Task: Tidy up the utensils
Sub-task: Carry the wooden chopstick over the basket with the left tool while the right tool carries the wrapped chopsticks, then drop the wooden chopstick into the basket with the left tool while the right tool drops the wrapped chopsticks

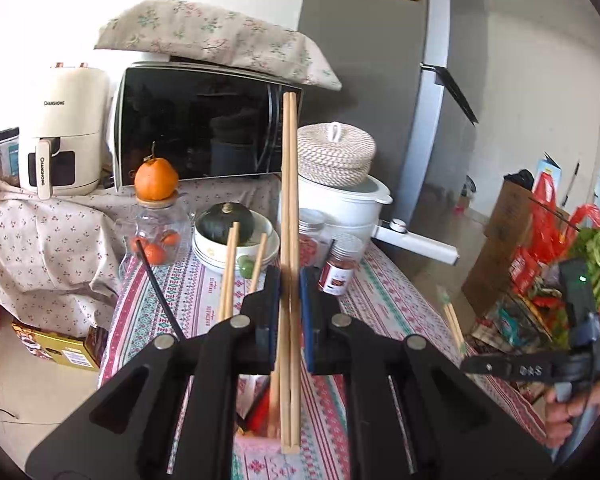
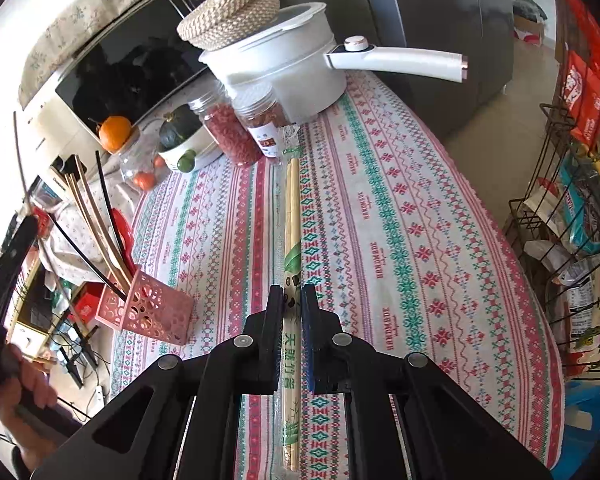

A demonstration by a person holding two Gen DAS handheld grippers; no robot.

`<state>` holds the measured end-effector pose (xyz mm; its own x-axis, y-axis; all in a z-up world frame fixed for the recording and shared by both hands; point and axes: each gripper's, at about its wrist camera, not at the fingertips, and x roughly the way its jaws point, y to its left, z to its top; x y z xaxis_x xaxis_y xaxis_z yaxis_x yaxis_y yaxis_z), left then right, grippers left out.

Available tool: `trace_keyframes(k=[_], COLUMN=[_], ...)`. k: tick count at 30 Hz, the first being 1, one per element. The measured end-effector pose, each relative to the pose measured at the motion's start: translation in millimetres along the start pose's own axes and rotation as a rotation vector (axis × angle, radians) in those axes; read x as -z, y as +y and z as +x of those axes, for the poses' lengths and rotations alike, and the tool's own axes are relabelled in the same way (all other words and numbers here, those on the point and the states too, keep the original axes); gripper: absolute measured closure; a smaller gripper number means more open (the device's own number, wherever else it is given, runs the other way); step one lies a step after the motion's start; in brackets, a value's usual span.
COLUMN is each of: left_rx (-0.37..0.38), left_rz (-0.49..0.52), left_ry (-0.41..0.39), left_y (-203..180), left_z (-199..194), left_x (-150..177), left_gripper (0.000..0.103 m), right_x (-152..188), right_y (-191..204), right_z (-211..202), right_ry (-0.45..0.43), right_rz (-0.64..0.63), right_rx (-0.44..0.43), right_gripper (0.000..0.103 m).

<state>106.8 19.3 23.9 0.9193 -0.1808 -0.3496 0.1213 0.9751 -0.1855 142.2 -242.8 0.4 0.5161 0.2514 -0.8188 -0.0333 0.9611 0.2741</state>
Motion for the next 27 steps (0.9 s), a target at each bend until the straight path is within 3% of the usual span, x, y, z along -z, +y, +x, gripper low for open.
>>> trace_keyframes(k=[7, 15, 19, 27], left_rx=[-0.052, -0.041, -0.017, 0.005], left_rz=[0.071, 0.036, 0.017, 0.012], left_ry=[-0.077, 0.063, 0.135, 0.227], left_y=[2.6, 14.3, 15.6, 20.2], left_z=[18.1, 23.6, 12.9, -22.1], left_x=[26.5, 48.4, 50.9, 42.5], left_gripper=[0.092, 0.088, 0.079, 0.049], right_x=[-0.3, 2.3, 1.0, 0.2], right_y=[15.1, 27.4, 35.6, 69.9], right_z=[5.0, 4.6, -0.6, -1.5], right_ry=[-0.013, -0.033, -0.064, -0.144], right_rz=[-0.029, -0.058, -0.063, -0.108], right_rx=[0.001, -0.025, -0.056, -0.141], right_gripper=[0.094, 0.094, 0.094, 0.094])
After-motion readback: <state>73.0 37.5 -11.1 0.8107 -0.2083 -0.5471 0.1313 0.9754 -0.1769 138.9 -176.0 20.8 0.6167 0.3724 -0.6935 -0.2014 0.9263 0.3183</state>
